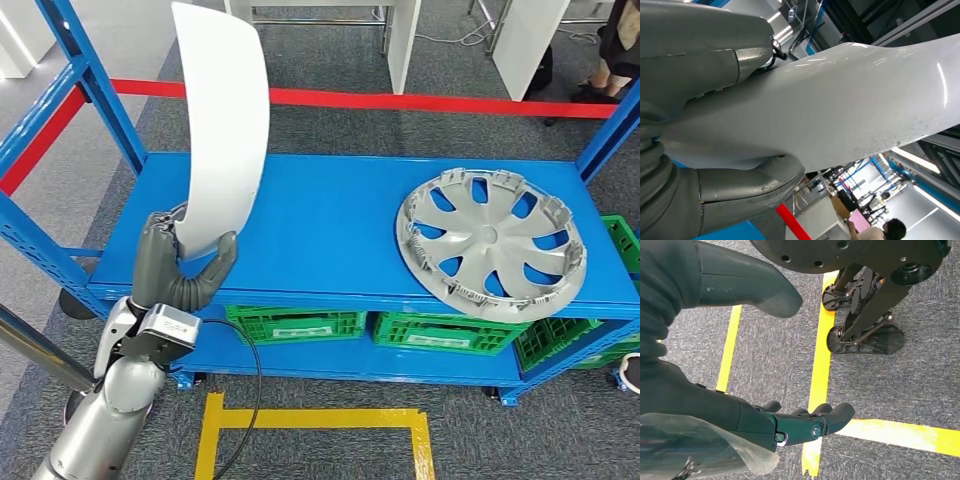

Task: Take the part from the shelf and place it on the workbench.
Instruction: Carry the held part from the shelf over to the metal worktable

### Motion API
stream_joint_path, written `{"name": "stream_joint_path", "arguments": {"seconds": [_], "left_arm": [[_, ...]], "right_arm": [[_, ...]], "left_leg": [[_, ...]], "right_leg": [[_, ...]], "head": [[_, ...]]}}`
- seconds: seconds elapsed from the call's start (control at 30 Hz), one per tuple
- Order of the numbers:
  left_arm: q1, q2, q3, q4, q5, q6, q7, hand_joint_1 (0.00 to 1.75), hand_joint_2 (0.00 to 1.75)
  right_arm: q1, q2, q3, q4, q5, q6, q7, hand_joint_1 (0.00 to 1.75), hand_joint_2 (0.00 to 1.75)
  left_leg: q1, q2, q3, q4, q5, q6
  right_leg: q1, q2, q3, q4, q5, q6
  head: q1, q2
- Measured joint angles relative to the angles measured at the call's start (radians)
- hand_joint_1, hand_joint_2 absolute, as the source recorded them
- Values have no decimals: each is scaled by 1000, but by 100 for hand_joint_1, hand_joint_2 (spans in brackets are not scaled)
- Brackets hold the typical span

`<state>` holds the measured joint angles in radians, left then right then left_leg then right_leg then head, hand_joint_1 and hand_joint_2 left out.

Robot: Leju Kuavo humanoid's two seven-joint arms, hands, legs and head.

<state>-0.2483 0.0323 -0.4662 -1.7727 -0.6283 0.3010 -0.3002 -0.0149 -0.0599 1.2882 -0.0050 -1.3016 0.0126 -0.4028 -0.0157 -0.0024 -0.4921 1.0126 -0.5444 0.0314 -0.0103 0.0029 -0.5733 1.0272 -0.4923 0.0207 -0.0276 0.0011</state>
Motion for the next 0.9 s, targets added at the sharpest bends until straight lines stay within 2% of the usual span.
{"name": "stream_joint_path", "arguments": {"seconds": [0.4,0.5,0.57,0.6,0.67,0.7,0.73,0.77,0.8,0.83,0.9], "left_arm": [[0,4,0,0,0,0,0,175,175],[0,3,1,-2,0,0,0,175,175],[0,2,1,-4,0,0,0,175,175],[0,2,1,-5,0,0,-1,175,175],[2,1,1,-6,0,1,-1,175,175],[4,1,1,-6,0,2,-1,175,175],[6,1,1,-6,0,2,-2,175,175],[7,1,1,-6,0,2,-2,175,175],[8,1,1,-6,0,2,-2,175,175],[9,1,1,-6,0,2,-2,175,175],[9,1,1,-6,0,2,-2,175,175]], "right_arm": [[0,5,0,0,0,0,0,0,175],[0,6,0,0,0,0,0,0,175],[0,6,0,0,0,0,0,0,175],[0,6,0,0,0,0,0,0,175],[0,6,0,0,0,1,0,0,175],[0,6,0,0,0,1,0,0,175],[1,6,0,0,0,0,0,0,175],[1,6,0,0,0,0,0,0,175],[1,6,0,0,0,0,0,0,175],[1,6,0,0,0,0,0,0,175],[-1,7,0,0,0,0,-1,0,175]], "left_leg": [[-5,0,-4,9,-1,4],[-7,0,-7,6,7,15],[-2,4,-4,-11,25,27],[1,6,-5,-21,33,32],[3,9,-11,-26,41,37],[3,10,-14,-25,42,37],[3,12,-17,-23,42,37],[4,12,-18,-21,42,36],[4,13,-18,-18,42,34],[5,13,-19,-15,40,31],[4,12,-26,-5,36,20]], "right_leg": [[-4,0,0,-1,4,7],[-6,0,1,-6,14,18],[-6,0,-10,3,1,24],[-5,0,-25,31,-21,26],[-5,-1,-77,149,-86,29],[-6,-1,-103,213,-109,31],[-7,-1,-119,254,-117,33],[-8,-1,-118,258,-104,35],[-10,-2,-97,220,-73,36],[-13,-4,-64,154,-38,38],[-13,-3,0,43,1,36]], "head": [[0,0],[0,0],[1,0],[2,0],[5,0],[5,0],[5,0],[5,0],[5,0],[5,0],[6,0]]}}
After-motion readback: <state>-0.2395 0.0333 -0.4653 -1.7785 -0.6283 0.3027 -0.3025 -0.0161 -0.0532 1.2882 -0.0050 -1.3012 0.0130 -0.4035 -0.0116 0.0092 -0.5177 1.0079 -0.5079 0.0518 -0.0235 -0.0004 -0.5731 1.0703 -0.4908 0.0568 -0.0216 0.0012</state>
